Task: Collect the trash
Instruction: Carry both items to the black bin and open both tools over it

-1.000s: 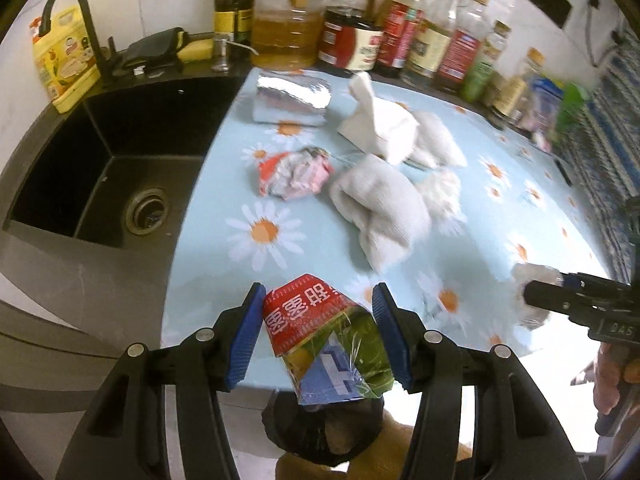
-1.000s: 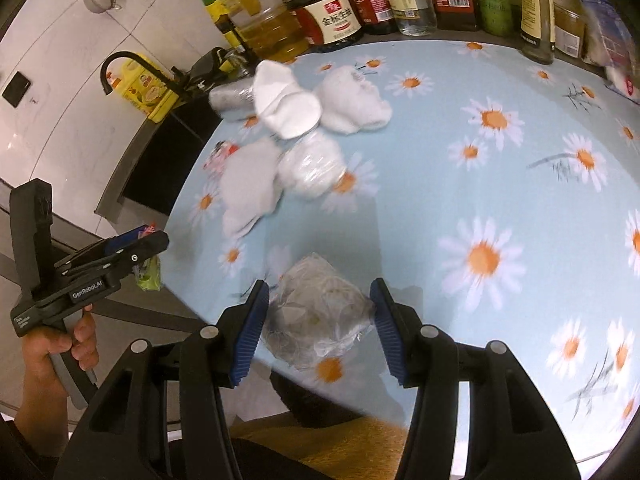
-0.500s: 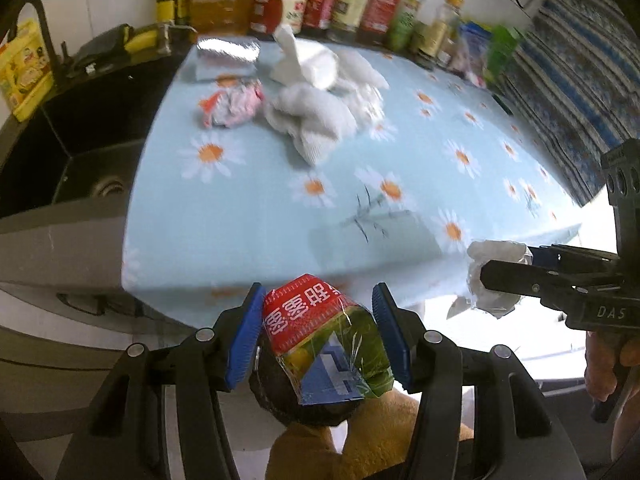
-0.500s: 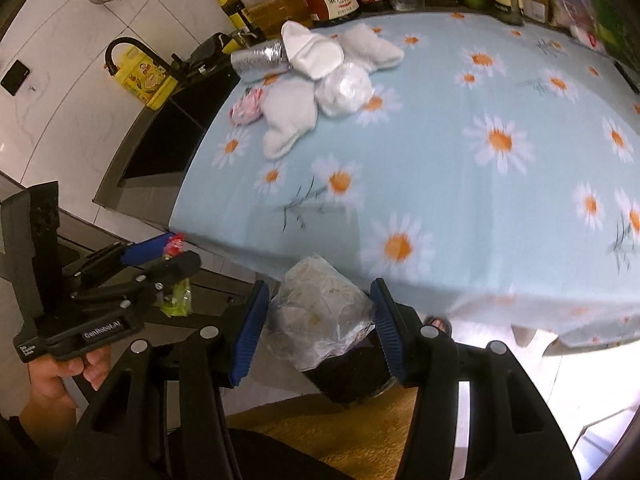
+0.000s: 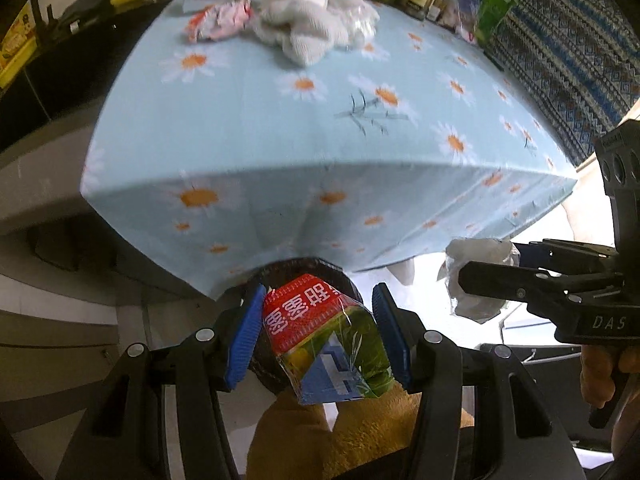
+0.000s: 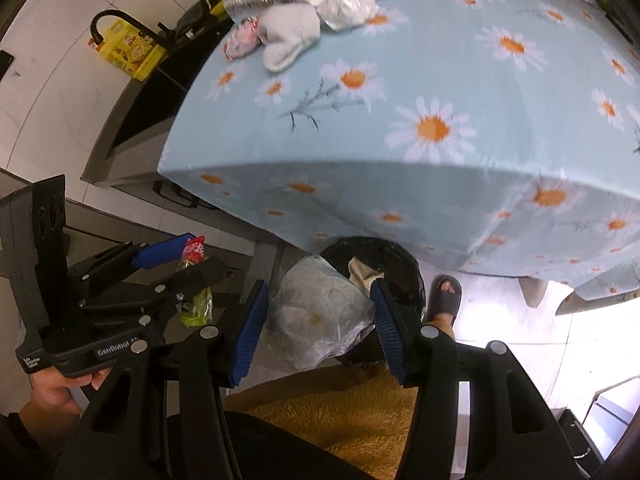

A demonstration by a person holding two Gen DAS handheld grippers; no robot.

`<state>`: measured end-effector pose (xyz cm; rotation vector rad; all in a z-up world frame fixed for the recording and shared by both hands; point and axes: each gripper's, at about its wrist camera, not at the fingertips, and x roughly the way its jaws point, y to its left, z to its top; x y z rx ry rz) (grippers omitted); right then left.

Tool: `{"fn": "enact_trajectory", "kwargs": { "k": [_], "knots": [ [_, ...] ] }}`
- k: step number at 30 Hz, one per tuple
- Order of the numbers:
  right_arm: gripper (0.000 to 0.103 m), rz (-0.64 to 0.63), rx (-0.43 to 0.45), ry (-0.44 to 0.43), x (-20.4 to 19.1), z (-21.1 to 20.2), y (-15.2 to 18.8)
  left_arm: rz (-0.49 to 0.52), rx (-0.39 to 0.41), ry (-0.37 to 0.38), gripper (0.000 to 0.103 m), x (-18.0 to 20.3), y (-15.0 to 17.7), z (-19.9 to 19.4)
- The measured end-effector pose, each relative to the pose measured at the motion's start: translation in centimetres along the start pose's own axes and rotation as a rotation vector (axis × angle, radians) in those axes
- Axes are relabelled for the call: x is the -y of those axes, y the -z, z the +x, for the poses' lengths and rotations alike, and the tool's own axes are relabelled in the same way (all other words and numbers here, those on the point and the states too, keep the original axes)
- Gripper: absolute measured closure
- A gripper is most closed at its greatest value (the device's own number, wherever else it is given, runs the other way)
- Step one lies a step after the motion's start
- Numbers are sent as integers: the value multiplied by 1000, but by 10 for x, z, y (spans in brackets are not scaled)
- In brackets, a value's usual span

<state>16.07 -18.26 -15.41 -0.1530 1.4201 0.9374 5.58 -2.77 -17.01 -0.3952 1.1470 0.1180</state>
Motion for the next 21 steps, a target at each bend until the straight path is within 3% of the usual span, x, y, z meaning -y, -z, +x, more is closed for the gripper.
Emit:
{"fn": "enact_trajectory", "kwargs": {
  "k": [13,17,18,20,21],
  "knots": [
    [49,19,-43,-5,4,20,3,-3,-85,17,48,-1,7,27],
    [49,30,-45,-8,4,21,2,24,-82,-37,48,3,7,27],
    [48,36,-47,-11,5,21,2,27,-82,-38,46,4,7,27],
    [41,52,-46,-14,7,21,2,-4,-97,-18,23,1,5,29],
    [38,58,-43,-15,8,21,1,-20,-103,-11,21,-2,5,30]
  ]
}}
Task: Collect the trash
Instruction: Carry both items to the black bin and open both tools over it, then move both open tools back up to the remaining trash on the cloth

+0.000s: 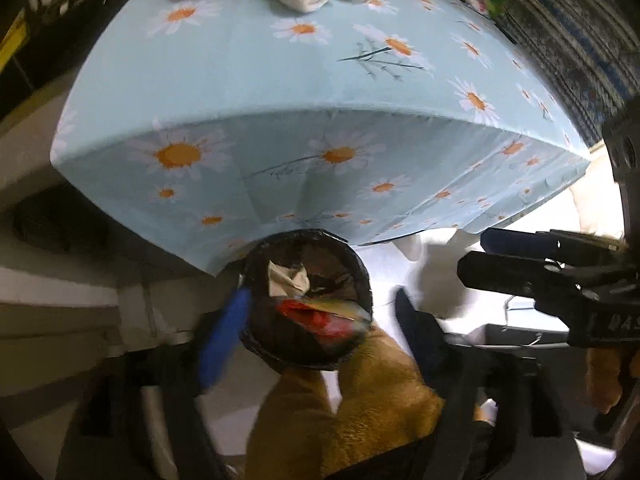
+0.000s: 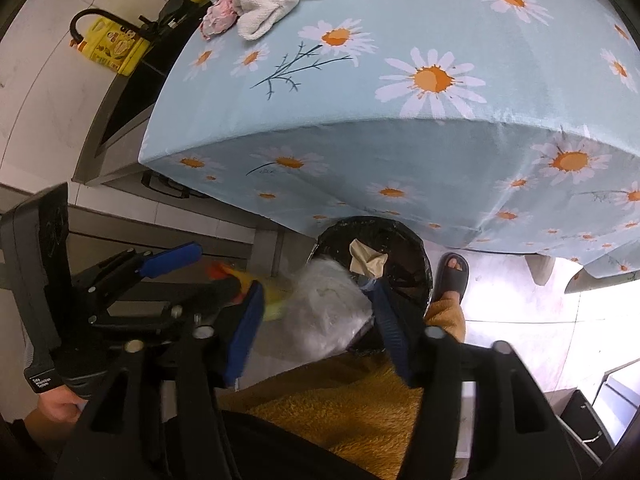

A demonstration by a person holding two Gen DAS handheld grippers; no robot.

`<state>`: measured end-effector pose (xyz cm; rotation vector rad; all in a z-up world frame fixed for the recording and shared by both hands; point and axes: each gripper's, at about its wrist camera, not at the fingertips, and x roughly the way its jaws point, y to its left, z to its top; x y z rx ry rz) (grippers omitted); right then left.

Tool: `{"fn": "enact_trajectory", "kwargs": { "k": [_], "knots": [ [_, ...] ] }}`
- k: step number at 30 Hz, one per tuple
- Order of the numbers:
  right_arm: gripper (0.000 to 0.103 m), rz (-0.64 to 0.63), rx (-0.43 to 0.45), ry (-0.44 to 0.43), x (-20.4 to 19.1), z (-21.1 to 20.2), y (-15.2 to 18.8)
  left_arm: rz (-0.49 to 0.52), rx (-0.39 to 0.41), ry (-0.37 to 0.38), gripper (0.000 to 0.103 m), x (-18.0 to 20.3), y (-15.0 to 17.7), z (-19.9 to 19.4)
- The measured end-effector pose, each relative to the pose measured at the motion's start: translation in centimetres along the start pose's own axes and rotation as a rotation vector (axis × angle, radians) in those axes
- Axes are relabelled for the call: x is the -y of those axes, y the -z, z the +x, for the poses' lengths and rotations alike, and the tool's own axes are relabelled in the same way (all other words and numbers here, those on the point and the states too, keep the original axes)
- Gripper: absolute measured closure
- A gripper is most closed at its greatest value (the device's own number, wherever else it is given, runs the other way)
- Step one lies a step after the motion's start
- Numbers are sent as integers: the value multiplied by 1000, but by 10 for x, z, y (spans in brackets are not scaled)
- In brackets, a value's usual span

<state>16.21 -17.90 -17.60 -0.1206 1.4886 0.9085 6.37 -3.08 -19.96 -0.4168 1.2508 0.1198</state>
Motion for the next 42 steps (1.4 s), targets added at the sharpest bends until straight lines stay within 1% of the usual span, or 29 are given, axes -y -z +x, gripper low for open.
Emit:
{"fn": "enact_trajectory", "kwargs": {
  "k": [2,3,5,12,19,22,23,24,29,31,34,37,42],
  "knots": [
    [37,14,10,2,2,-2,-1,-32,-13,20,21,-6,-1,3],
    [37,20,13,2,3,-3,-2,-36,-14,15,21,-8,-2,3],
    [37,32,20,4,4,-5,-3,-35,-10,3,21,-9,-2,2],
    [37,31,29,13,4,-9,-5,-50,-9,-4,21,-18,-5,0],
    [37,31,37,20,0,-15,-8,-44,-9,35,21,-17,-5,-2],
    [37,17,47,30,-4,-21,-11,-47,-9,13,21,-19,-8,-5],
    [37,14,50,32,-5,-23,-13,-42,-8,10,21,-19,-8,-6],
    [37,13,55,35,-5,-25,-15,-40,-7,23,21,-20,-9,-8],
    [37,10,78,37,-8,-35,-29,-34,-5,46,21,-27,-17,-16],
    [37,-6,89,42,-11,-39,-36,-32,-2,34,21,-30,-22,-20],
    [37,-18,119,47,-13,-48,-48,-28,9,41,21,-30,-29,-28],
    [37,-35,148,47,-12,-57,-63,-20,23,38,21,-27,-36,-35],
    [37,-49,177,39,-9,-66,-90,-42,45,50,21,-30,-53,-48]
  ]
}}
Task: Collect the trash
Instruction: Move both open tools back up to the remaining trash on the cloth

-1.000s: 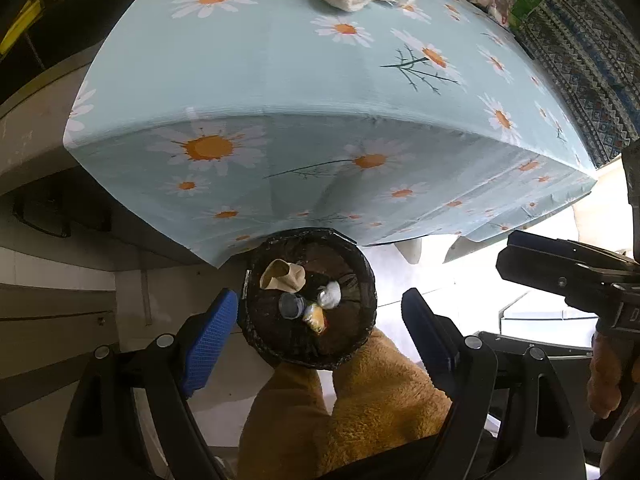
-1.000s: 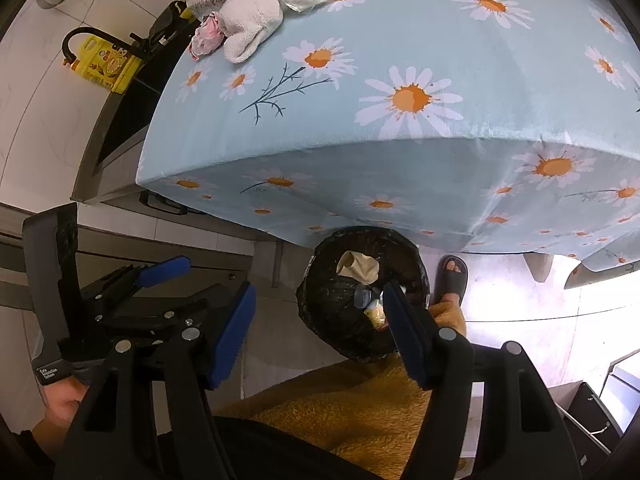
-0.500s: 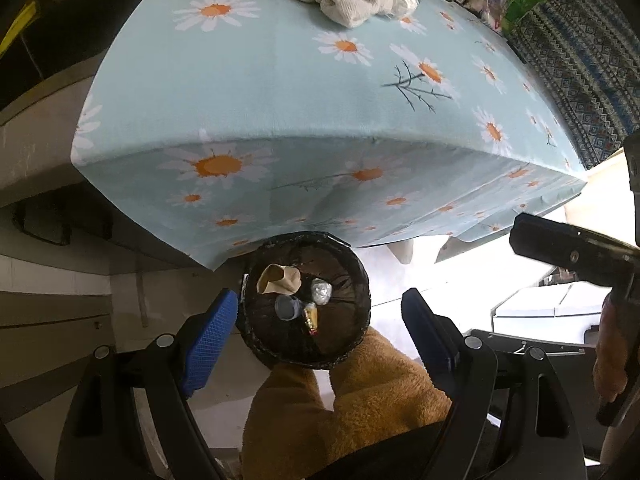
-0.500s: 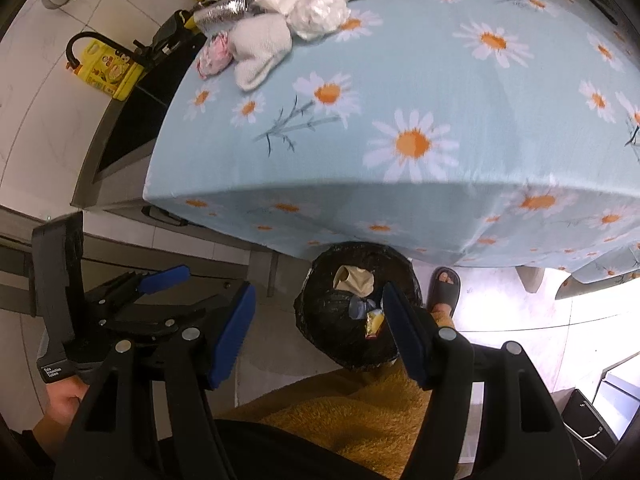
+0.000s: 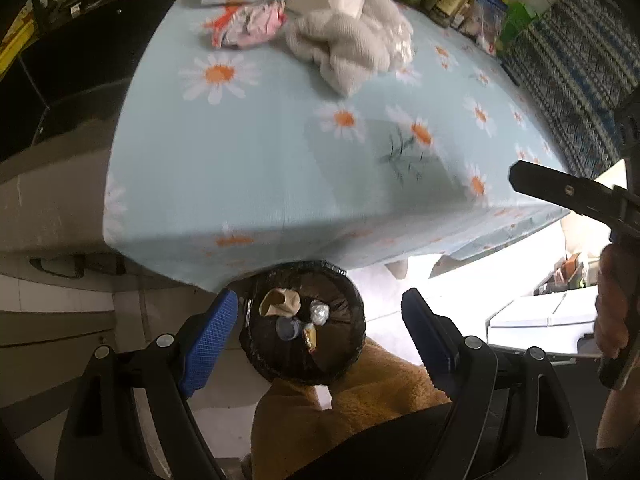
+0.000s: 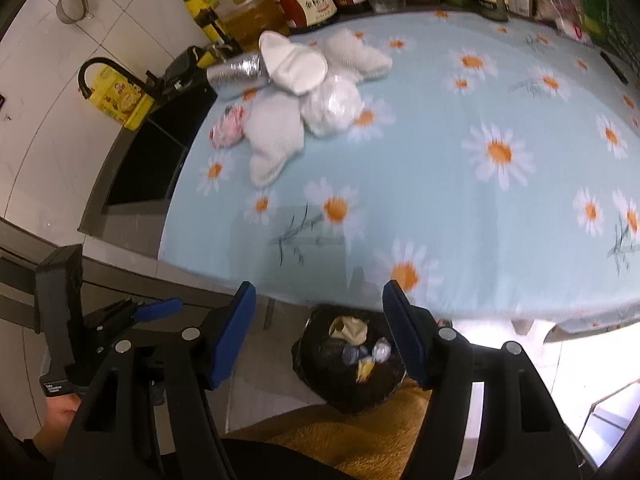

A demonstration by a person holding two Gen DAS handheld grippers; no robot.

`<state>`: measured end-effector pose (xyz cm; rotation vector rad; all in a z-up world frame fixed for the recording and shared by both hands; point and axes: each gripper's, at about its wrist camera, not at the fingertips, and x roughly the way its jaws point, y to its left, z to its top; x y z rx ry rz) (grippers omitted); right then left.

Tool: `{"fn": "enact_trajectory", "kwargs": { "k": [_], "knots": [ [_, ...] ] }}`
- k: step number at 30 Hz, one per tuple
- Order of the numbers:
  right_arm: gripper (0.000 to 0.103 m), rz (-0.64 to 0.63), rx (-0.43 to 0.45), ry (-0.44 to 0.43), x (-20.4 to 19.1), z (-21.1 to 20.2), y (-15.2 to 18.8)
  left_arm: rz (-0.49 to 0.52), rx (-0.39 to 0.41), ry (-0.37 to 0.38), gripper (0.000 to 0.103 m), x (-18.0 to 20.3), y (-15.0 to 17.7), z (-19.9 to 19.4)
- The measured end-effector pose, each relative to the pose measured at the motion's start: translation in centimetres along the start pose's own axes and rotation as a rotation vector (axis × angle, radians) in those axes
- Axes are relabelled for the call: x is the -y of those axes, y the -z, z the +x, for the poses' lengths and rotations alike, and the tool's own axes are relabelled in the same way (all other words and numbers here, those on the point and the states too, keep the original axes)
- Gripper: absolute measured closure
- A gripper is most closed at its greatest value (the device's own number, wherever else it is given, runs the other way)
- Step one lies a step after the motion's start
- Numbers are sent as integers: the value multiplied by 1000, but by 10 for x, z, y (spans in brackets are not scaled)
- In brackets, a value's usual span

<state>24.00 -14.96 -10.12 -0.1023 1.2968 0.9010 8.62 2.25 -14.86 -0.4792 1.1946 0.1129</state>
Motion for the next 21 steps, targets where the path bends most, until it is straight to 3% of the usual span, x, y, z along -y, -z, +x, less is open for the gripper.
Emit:
{"fn": "enact_trajectory", "kwargs": {
  "k": [2,10,21],
  "knots": [
    [37,-2,6,-5,2,0,-12,-5,9,11,21,0,-9,-5],
    [36,-31,35,-37,9,2,-63,-13,68,-60,17,-3,-59,-25],
    [35,-58,6,-103,28,19,-104,-23,124,-138,17,-5,-123,-32]
  ]
}}
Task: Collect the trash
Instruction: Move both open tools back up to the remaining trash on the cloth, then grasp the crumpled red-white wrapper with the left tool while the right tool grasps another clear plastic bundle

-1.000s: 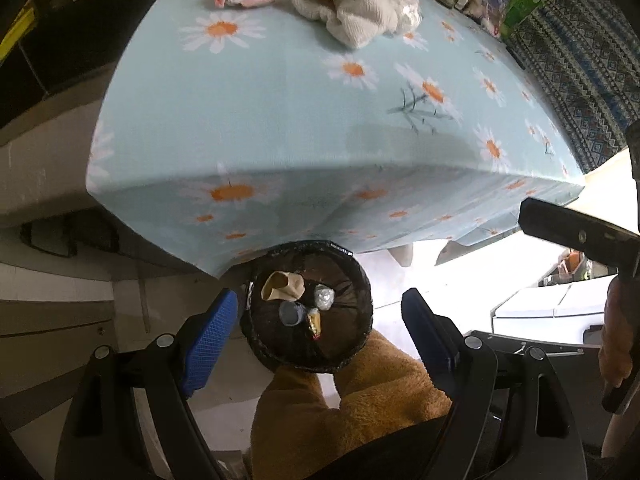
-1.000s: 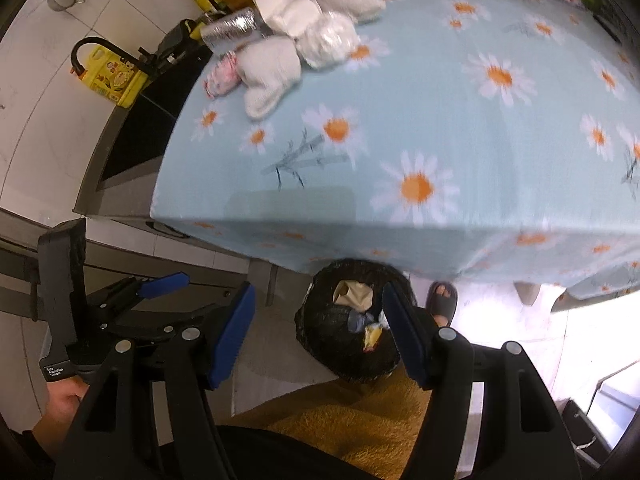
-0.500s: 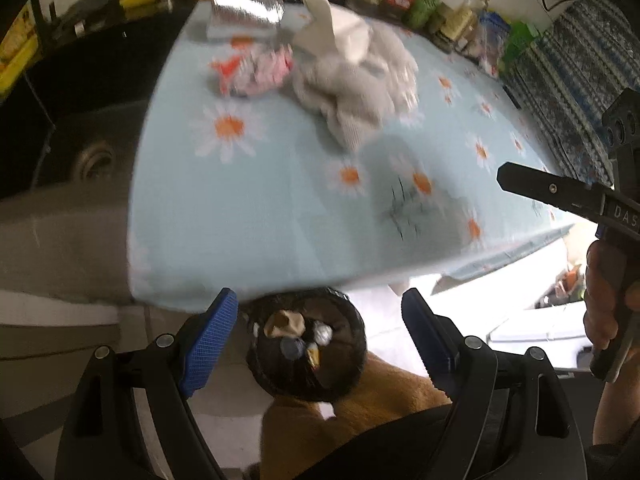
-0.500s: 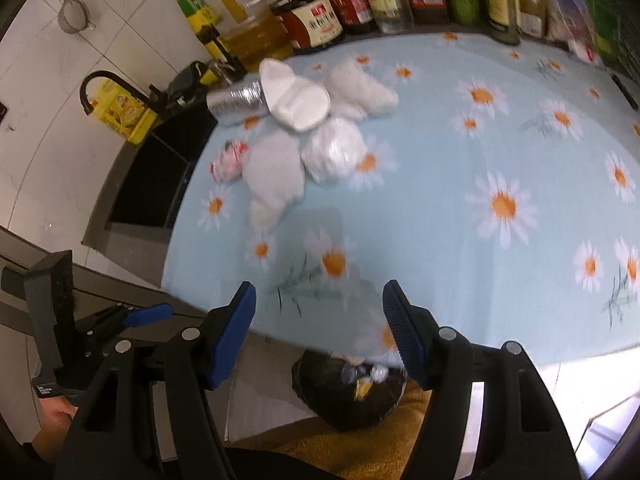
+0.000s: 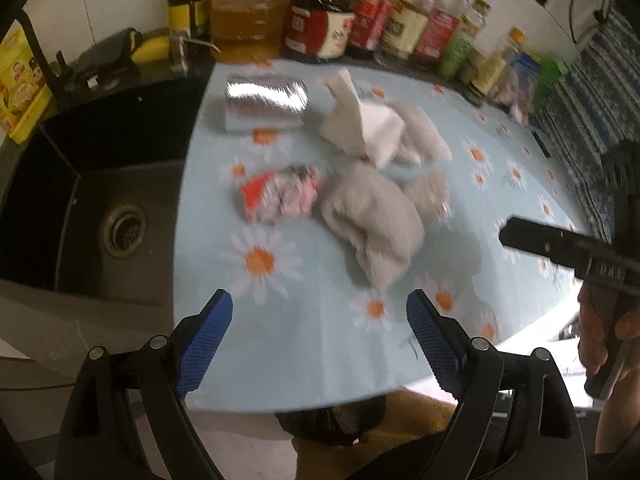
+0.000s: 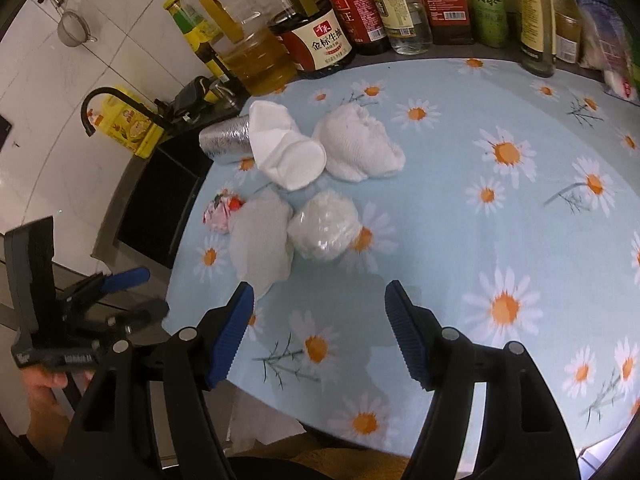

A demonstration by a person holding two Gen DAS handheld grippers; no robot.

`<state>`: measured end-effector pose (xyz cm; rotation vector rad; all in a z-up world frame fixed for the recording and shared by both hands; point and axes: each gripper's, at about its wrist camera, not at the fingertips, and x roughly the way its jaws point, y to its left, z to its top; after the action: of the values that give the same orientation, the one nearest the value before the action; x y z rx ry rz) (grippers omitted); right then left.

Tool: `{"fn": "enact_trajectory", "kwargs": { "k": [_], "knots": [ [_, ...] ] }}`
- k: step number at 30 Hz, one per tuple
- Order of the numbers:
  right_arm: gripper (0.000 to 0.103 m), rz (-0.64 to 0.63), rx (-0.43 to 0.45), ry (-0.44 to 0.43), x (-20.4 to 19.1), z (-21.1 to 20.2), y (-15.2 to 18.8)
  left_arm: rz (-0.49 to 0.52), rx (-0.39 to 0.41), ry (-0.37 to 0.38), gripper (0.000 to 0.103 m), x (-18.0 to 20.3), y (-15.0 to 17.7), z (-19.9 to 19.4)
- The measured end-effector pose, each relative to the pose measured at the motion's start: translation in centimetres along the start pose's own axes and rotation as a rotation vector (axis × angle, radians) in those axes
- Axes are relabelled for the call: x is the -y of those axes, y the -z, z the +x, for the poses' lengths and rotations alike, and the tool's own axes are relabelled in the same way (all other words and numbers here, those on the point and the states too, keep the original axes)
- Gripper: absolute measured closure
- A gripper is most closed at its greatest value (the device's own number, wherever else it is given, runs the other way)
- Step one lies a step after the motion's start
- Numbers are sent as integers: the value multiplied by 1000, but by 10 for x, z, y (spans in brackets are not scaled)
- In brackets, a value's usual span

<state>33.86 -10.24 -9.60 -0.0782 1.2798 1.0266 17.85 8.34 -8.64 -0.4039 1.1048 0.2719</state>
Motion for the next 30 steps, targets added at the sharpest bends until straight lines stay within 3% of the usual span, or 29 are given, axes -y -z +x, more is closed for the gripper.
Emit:
{"fn": "enact_trajectory", "kwargs": {
  "k": [3,6,13,16,21,24,30],
  "knots": [
    [25,-16,-11,-19,4,8,-9,-21,-9,-19,17,-9,-15,4],
    [25,-26,-33,-49,8,19,-18,-87,-51,-13,17,-23,-34,15],
    [25,-48,-88,-103,19,45,-35,-136,-89,-30,17,-31,-63,38],
    [25,-67,-108,-118,19,53,-39,-150,-101,-1,17,-31,-69,50],
    [25,-108,-122,-132,17,61,-45,-81,-118,14,17,-17,-76,64],
    [26,-110,-125,-149,19,65,-48,-26,-107,-53,17,-10,-79,68],
    [46,-157,-146,-142,18,75,-50,-49,-170,-97,17,-18,-86,90]
  ]
}}
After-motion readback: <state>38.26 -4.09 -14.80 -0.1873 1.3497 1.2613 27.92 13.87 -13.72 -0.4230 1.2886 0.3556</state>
